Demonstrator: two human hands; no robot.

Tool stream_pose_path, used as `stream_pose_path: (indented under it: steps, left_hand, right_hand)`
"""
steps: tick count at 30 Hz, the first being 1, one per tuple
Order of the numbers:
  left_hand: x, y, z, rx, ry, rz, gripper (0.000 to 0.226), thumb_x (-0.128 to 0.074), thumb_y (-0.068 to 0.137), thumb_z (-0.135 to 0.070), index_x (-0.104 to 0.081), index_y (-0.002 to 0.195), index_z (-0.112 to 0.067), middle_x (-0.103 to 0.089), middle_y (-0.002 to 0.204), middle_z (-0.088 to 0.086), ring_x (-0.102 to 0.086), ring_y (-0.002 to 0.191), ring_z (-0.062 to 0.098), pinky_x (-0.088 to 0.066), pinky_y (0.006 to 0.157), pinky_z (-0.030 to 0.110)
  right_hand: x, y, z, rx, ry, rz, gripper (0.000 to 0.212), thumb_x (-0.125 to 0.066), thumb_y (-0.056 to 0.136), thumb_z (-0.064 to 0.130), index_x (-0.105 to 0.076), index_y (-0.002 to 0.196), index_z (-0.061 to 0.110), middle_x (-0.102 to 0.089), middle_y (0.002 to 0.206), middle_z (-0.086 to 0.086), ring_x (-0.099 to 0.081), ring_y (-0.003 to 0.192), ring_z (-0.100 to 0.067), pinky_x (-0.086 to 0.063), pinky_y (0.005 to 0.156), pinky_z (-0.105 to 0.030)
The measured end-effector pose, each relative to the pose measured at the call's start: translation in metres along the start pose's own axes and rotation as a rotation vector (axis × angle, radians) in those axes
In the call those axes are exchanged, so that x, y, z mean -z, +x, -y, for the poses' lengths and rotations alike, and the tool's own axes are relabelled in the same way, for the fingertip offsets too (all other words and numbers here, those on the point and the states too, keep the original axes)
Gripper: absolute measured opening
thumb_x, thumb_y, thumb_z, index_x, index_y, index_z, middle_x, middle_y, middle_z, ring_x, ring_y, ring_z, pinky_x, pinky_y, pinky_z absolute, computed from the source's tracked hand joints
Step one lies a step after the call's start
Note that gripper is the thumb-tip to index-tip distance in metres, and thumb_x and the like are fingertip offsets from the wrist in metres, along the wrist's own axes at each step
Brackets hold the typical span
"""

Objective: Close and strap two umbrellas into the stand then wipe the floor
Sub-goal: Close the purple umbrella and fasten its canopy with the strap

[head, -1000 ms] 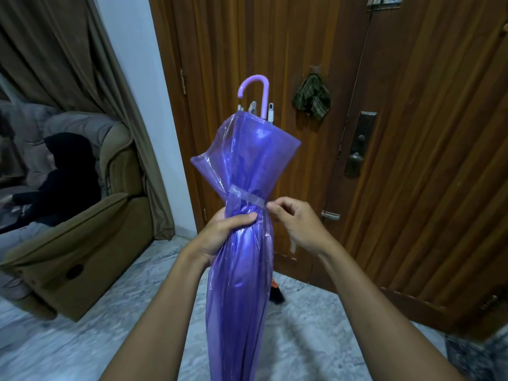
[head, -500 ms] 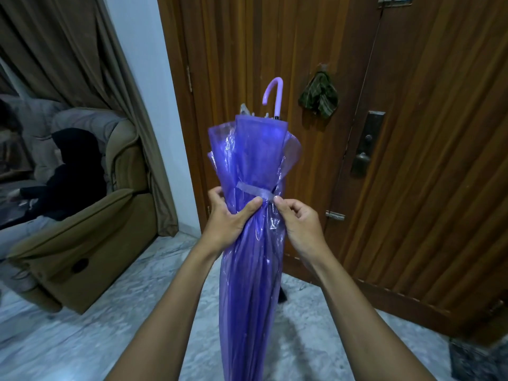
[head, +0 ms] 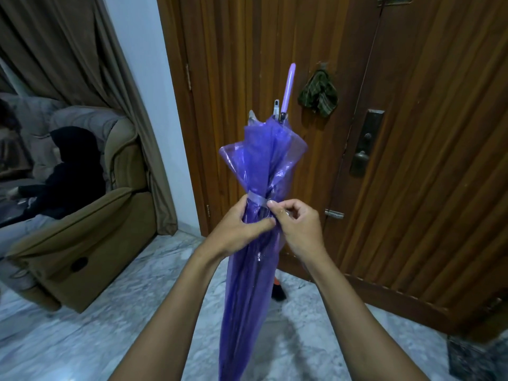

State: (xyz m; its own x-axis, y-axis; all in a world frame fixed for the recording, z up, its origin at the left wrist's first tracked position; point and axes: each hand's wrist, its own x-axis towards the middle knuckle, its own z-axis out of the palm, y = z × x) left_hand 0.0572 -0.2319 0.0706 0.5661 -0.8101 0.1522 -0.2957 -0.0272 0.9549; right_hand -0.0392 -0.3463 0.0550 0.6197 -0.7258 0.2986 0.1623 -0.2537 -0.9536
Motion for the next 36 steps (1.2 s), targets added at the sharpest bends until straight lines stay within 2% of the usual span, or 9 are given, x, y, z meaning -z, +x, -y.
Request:
stream_pose_path:
  steps: [3, 6, 10, 15, 21, 26, 29, 33, 36]
  left_hand:
    - [0.002, -0.002, 0.003, -0.006, 0.022, 0.037, 0.062, -0.083, 0.076, -0.019, -0.049, 0.127, -0.025, -0.064, 0.118, -0.006, -0.066, 0.105, 0.007, -0.057, 0.086, 0.027]
    - [0.003, -0.003, 0.004, -0.004, -0.005, -0.028, 0.057, -0.081, 0.077, -0.017, -0.052, 0.126, -0.024, -0.066, 0.117, -0.005, -0.067, 0.105, 0.009, -0.057, 0.088, 0.030]
    - [0.010, -0.006, 0.007, 0.009, -0.122, -0.038, 0.046, -0.075, 0.083, -0.009, -0.055, 0.124, -0.016, -0.070, 0.116, 0.004, -0.069, 0.105, 0.020, -0.055, 0.093, 0.040]
    - [0.009, -0.011, 0.009, 0.017, -0.224, -0.031, 0.054, -0.072, 0.085, -0.004, -0.046, 0.131, -0.014, -0.069, 0.116, 0.008, -0.070, 0.101, 0.020, -0.057, 0.087, 0.033]
    - [0.007, -0.015, 0.011, 0.055, -0.479, -0.003, 0.071, -0.073, 0.076, -0.011, -0.036, 0.135, -0.023, -0.072, 0.105, 0.006, -0.071, 0.085, 0.020, -0.058, 0.073, 0.032]
    - [0.009, -0.019, 0.016, 0.068, -0.576, 0.056, 0.052, -0.066, 0.081, -0.011, -0.051, 0.130, -0.018, -0.071, 0.111, 0.006, -0.069, 0.092, 0.022, -0.057, 0.086, 0.033]
    - [0.011, -0.019, 0.017, 0.061, -0.532, 0.070, 0.049, -0.068, 0.086, -0.009, -0.055, 0.133, -0.018, -0.070, 0.120, 0.006, -0.069, 0.101, 0.018, -0.055, 0.092, 0.028]
    - [0.016, -0.017, 0.018, 0.065, -0.289, -0.026, 0.069, -0.071, 0.083, -0.021, -0.041, 0.145, -0.027, -0.068, 0.124, -0.001, -0.065, 0.113, 0.011, -0.052, 0.094, 0.025]
    - [0.013, -0.018, 0.014, 0.050, -0.135, -0.091, 0.060, -0.070, 0.088, -0.021, -0.042, 0.141, -0.028, -0.061, 0.131, 0.004, -0.065, 0.110, 0.011, -0.054, 0.090, 0.025]
  right_hand:
    - [0.002, -0.002, 0.007, 0.006, -0.006, 0.067, 0.014, -0.074, 0.087, 0.027, -0.071, 0.075, 0.020, -0.071, 0.069, 0.004, -0.065, 0.064, -0.010, -0.055, 0.062, -0.033]
    - [0.006, 0.000, 0.012, -0.006, 0.017, 0.189, 0.006, -0.072, 0.089, 0.018, -0.074, 0.083, 0.017, -0.073, 0.075, 0.006, -0.067, 0.069, -0.002, -0.055, 0.065, -0.022]
    - [0.014, 0.002, 0.013, -0.044, 0.089, 0.322, 0.011, -0.067, 0.089, 0.000, -0.072, 0.089, 0.009, -0.073, 0.074, 0.002, -0.068, 0.069, -0.005, -0.060, 0.073, -0.022]
    - [0.023, 0.010, 0.015, -0.001, 0.000, 0.239, 0.006, -0.073, 0.086, 0.008, -0.075, 0.085, 0.014, -0.073, 0.069, 0.000, -0.063, 0.057, -0.010, -0.057, 0.065, -0.022]
    - [0.018, 0.007, 0.013, -0.142, 0.116, 0.204, 0.003, -0.071, 0.088, 0.016, -0.073, 0.088, 0.012, -0.072, 0.065, 0.013, -0.064, 0.061, 0.007, -0.046, 0.052, -0.007]
    - [0.008, 0.000, 0.008, -0.282, 0.354, 0.250, 0.006, -0.071, 0.086, 0.017, -0.069, 0.087, 0.011, -0.075, 0.081, -0.001, -0.069, 0.070, -0.012, -0.057, 0.063, -0.028]
    - [0.004, -0.001, 0.008, -0.252, 0.363, 0.198, 0.005, -0.069, 0.089, 0.014, -0.068, 0.088, 0.010, -0.075, 0.078, -0.005, -0.069, 0.067, -0.014, -0.057, 0.062, -0.026]
    - [0.000, 0.000, 0.009, -0.088, 0.089, 0.075, 0.008, -0.071, 0.090, 0.015, -0.068, 0.082, 0.014, -0.071, 0.072, 0.000, -0.063, 0.056, -0.003, -0.050, 0.049, -0.016]
    - [-0.005, 0.000, 0.010, -0.001, -0.033, -0.027, 0.008, -0.073, 0.088, 0.014, -0.070, 0.081, 0.016, -0.069, 0.073, 0.008, -0.062, 0.060, 0.009, -0.048, 0.060, -0.008]
